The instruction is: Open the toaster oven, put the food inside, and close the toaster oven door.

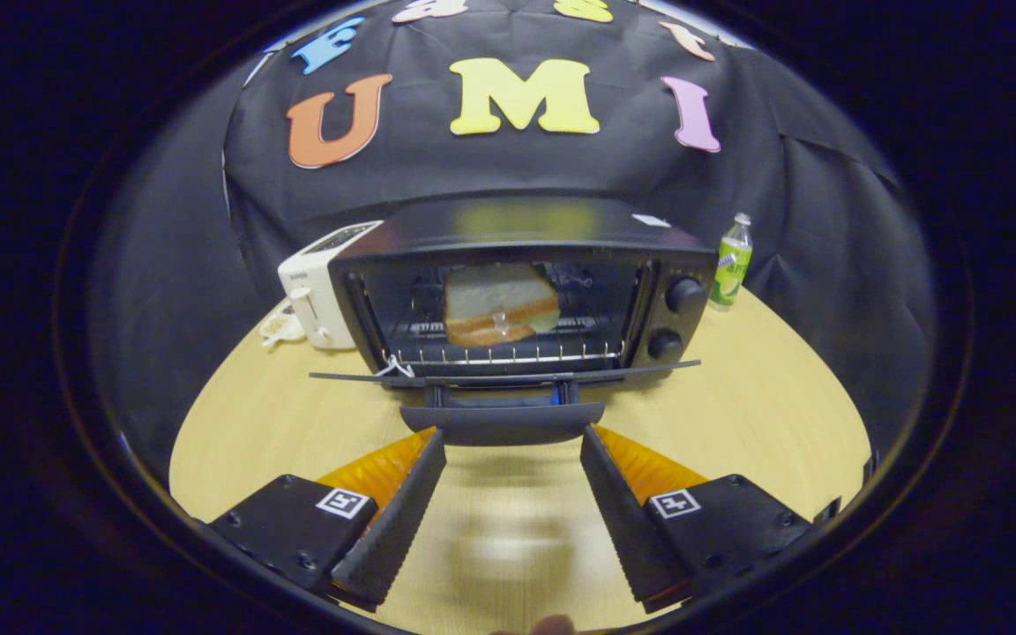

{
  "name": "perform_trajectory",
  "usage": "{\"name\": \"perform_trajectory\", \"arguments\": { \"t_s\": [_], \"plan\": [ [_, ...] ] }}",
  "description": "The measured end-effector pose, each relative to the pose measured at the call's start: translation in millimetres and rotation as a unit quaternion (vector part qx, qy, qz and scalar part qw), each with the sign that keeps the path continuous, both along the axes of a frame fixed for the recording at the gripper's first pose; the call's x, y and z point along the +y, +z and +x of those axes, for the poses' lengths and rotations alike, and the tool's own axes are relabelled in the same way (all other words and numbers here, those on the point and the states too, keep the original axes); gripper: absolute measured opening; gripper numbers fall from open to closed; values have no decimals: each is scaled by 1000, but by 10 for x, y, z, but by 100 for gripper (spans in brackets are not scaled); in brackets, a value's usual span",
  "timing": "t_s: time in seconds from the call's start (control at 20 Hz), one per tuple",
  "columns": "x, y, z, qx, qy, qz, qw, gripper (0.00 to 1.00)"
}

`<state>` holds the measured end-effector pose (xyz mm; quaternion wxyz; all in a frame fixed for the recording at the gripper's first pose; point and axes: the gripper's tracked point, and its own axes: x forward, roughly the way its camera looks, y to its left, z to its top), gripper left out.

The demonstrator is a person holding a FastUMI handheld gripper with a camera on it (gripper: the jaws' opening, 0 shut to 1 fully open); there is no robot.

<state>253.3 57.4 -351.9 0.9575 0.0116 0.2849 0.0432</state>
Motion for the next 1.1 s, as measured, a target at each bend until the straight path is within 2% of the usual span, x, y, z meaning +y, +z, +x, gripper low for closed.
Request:
{"name": "perform_trajectory", "arguments": {
  "t_s": [0.25,0.4,0.7,0.95,1.1],
  "plan": [
    [-27,633,199,-54,12,-2,998,100],
    [-46,1008,137,-79,20,1,997,100],
    [-234,2158,-317,-156,13,18,987,100],
    [-449,3087,-839,-223,-12,28,974,100],
    [-468,3439,-1136,-254,-11,17,967,100]
  ]
}}
